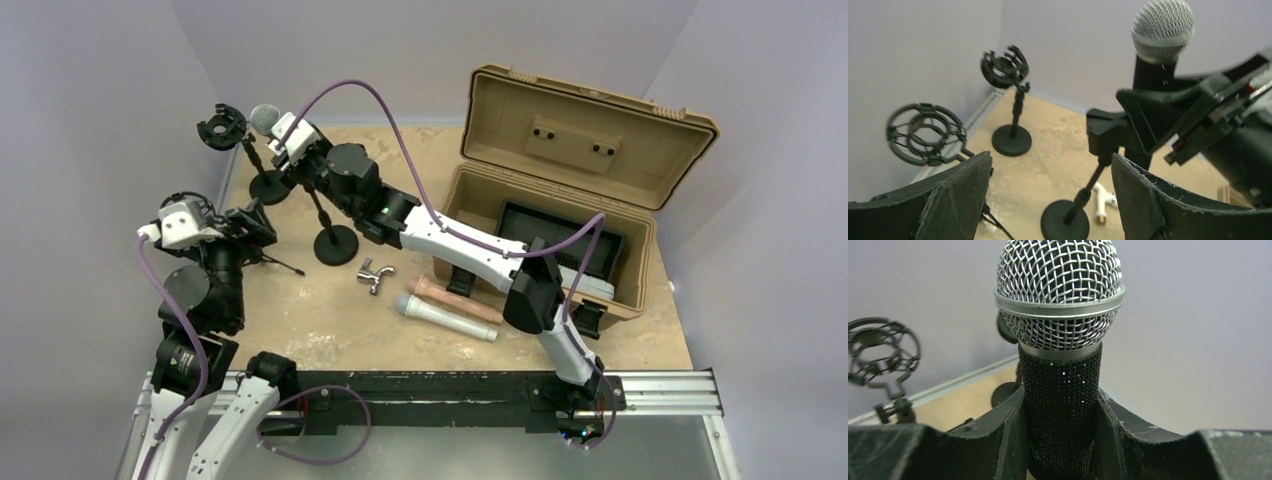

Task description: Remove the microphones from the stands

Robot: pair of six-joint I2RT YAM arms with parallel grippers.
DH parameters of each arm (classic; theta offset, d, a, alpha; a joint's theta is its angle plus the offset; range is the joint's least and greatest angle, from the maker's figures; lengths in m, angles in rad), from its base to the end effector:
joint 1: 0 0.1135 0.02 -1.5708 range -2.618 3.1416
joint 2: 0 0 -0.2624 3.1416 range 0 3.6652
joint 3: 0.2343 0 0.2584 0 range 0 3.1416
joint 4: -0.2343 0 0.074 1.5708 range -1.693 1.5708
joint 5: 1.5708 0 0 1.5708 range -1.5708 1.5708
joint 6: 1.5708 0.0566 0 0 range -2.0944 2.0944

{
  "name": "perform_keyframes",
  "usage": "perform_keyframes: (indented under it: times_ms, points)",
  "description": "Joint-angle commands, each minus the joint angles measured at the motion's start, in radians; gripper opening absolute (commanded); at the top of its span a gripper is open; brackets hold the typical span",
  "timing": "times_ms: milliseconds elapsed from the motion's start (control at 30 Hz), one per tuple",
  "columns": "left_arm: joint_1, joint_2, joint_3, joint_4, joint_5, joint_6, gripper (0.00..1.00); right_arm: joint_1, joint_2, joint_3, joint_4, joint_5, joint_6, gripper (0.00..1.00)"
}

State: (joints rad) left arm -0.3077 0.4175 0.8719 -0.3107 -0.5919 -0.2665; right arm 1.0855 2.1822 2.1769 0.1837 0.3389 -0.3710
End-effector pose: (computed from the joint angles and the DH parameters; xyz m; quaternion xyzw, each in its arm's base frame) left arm 0.1043 0.0000 0.4014 -0.2076 0.6305 -0.0217 0.7476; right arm 0.2721 0.4756 0.4096 -0.3241 0.5579 0.1632 0.7464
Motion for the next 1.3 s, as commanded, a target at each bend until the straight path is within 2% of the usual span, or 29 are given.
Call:
perform_keyframes:
  times_ms: [0, 267, 400, 567, 633, 800, 900, 1000, 1267]
  points:
    - [0.007, 0.010, 0.024, -0.153, 0.234, -0.019, 0.87, -0.033, -0.125, -0.056, 0.078, -0.309, -0.005, 0.00]
    - [0.007, -0.012, -0.046, -0.179, 0.615, 0.114, 0.91, -0.134, -0.180, -0.144, 0.072, -0.706, -0.005, 0.00]
    - [0.007, -0.008, -0.086, -0.103, 0.736, 0.201, 0.92, -0.181, -0.183, -0.159, 0.077, -0.878, -0.004, 0.00]
    - [0.020, 0.041, -0.144, 0.002, 0.553, 0.262, 0.94, -0.194, -0.175, -0.135, 0.065, -0.905, -0.022, 0.00]
    - [0.042, 0.056, -0.160, 0.061, 0.555, 0.296, 0.95, -0.203, -0.170, -0.128, 0.058, -0.926, -0.024, 0.00]
    - [0.120, 0.194, -0.144, 0.186, 0.651, 0.404, 0.95, -0.232, -0.159, -0.123, 0.093, -1.001, 0.023, 0.00]
    - [0.203, 0.270, -0.142, 0.305, 0.686, 0.334, 0.95, -0.233, -0.145, -0.115, 0.102, -1.004, 0.036, 0.00]
    - [0.227, 0.299, -0.177, 0.440, 0.733, 0.314, 0.95, -0.234, -0.140, -0.121, 0.106, -0.986, 0.040, 0.00]
    - [0.286, 0.368, -0.141, 0.427, 0.994, 0.383, 0.85, -0.240, -0.130, -0.119, 0.099, -1.001, 0.044, 0.00]
